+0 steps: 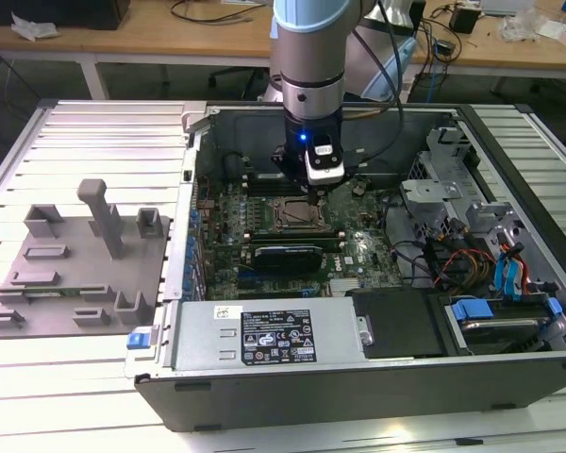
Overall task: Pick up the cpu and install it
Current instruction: 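Install the first cpu locking lever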
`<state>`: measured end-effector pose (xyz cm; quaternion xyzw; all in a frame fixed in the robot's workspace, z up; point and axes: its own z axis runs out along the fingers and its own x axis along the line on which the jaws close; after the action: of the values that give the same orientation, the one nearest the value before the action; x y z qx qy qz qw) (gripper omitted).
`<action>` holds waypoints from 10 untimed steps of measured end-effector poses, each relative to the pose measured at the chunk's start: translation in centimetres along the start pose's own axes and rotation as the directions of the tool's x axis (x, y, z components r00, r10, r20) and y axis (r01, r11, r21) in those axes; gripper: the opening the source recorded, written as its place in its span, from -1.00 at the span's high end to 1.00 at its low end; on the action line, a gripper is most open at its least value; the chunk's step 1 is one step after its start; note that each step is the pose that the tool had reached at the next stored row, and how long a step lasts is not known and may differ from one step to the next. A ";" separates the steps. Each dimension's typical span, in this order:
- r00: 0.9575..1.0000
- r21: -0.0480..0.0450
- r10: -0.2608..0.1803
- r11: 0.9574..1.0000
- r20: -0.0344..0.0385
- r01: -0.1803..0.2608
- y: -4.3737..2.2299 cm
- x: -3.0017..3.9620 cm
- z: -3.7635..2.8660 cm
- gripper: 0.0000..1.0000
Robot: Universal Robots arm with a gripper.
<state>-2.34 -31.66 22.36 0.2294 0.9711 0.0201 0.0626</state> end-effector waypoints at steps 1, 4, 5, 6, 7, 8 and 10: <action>1.000 0.000 0.000 1.000 0.000 0.000 -0.01 -0.01 0.01 0.79; 0.999 0.021 0.001 1.000 -0.037 0.000 0.04 -0.12 0.04 0.79; 0.998 0.035 0.001 0.999 -0.060 0.001 0.09 -0.21 0.06 0.79; 0.998 0.037 0.001 0.999 -0.063 0.001 0.09 -0.22 0.05 0.79; 0.998 0.037 0.001 0.999 -0.063 0.001 0.09 -0.22 0.05 0.79; 0.998 0.037 0.001 0.999 -0.063 0.001 0.09 -0.21 0.06 0.79; 0.998 0.035 -0.021 0.999 -0.065 0.023 0.09 -0.21 0.08 0.79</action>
<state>-2.11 -31.68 22.30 0.2189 0.9753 0.0096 0.0274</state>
